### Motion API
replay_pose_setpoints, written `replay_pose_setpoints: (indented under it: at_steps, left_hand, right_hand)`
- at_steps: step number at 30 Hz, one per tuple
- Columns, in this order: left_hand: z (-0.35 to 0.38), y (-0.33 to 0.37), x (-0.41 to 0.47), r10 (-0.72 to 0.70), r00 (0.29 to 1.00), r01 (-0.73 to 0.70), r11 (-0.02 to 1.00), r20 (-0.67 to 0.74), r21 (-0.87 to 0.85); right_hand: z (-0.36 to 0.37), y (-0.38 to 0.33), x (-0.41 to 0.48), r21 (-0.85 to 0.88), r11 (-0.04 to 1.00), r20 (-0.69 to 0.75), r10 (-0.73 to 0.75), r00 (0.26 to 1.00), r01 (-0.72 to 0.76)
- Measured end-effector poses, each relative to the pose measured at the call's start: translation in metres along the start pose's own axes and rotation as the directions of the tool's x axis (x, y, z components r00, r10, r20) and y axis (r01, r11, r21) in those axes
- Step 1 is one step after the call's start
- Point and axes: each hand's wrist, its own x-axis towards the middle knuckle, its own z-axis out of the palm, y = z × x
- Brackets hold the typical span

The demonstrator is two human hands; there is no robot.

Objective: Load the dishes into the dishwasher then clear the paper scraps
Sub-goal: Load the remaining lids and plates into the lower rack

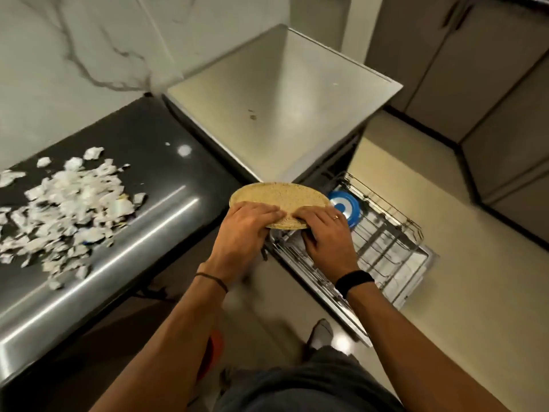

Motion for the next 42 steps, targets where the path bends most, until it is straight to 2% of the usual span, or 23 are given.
replay_pose_setpoints:
  at_steps: [7,12,18,22,26,29,32,37,39,42]
  left_hand:
    - [0.064,0.046,0.072,0.188,0.969,-0.188,0.982,0.161,-0.015]
    - [0.125,0.048,0.099,0.208,0.954,-0.214,0.977,0.214,0.004]
    - [0.246,-0.006,0.118,0.116,0.939,-0.133,0.991,0.325,0.032]
    - [0.34,-0.066,0.14,0.066,0.928,-0.09,0.995,0.366,0.049]
    - [0.415,-0.131,0.161,-0.005,0.92,-0.039,0.994,0.392,0.106]
    - [0.446,-0.157,0.173,0.006,0.905,-0.06,0.992,0.424,0.113]
    - [0.466,-0.169,0.176,0.022,0.904,-0.07,0.993,0.426,0.098]
    - [0.485,-0.183,0.186,0.002,0.887,-0.058,0.993,0.462,0.107]
    - [0.488,-0.188,0.194,0.004,0.86,-0.052,0.995,0.51,0.081]
    - [0.488,-0.191,0.201,0.017,0.813,-0.013,1.0,0.582,-0.012]
  right_hand:
    - [-0.03,0.081,-0.036,-0.013,0.988,-0.089,0.153,0.984,-0.154]
    - [-0.012,0.12,-0.062,-0.015,0.945,-0.043,0.324,0.945,-0.325]
    - [0.091,0.18,-0.072,0.04,0.867,0.104,0.491,0.865,-0.497]
    - [0.182,0.233,-0.057,0.063,0.809,0.112,0.577,0.809,-0.585]
    - [0.264,0.282,-0.04,0.051,0.794,0.102,0.599,0.794,-0.606]
    - [0.303,0.306,-0.032,0.032,0.775,0.096,0.626,0.774,-0.631]
    - [0.327,0.32,-0.03,-0.008,0.752,0.123,0.655,0.745,-0.659]
    - [0.347,0.339,-0.025,0.025,0.741,0.137,0.662,0.737,-0.671]
    - [0.349,0.349,-0.017,-0.001,0.75,0.182,0.65,0.737,-0.661]
    - [0.353,0.365,-0.001,0.014,0.769,0.339,0.597,0.727,-0.639]
